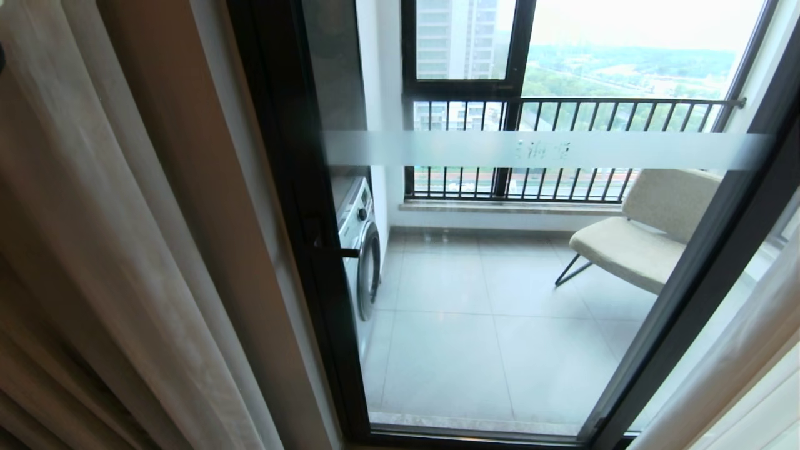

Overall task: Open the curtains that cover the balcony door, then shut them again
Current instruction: Pull the inner curtains open on both sides

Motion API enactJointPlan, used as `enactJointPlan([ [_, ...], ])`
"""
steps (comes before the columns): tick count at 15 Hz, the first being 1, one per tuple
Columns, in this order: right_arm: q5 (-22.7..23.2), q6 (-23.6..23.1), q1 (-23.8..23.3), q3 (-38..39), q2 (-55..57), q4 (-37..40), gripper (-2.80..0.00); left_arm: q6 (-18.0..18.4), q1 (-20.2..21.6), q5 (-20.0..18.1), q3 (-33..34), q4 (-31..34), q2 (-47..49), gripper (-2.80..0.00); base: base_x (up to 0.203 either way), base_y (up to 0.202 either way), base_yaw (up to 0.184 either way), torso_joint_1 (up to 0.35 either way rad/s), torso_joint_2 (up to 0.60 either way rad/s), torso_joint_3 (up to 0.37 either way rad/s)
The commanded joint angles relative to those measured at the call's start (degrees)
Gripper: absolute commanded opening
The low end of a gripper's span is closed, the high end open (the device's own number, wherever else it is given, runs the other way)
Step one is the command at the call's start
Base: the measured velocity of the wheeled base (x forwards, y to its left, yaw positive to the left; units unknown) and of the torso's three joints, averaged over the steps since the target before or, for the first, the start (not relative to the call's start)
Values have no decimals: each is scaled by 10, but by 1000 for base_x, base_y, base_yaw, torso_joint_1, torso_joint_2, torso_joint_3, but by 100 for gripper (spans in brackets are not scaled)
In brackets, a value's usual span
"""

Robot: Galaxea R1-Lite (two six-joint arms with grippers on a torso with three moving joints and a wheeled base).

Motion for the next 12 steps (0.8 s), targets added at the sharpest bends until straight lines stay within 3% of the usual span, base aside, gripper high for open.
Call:
enactJointPlan([
  [1,0,0,0,0,0,0,-280,-1,0,0,43,-1,-57,0,0,0,0,0,0,0],
  [12,0,0,0,0,0,0,-280,-22,-11,-1,220,0,-213,0,0,0,0,0,0,0],
])
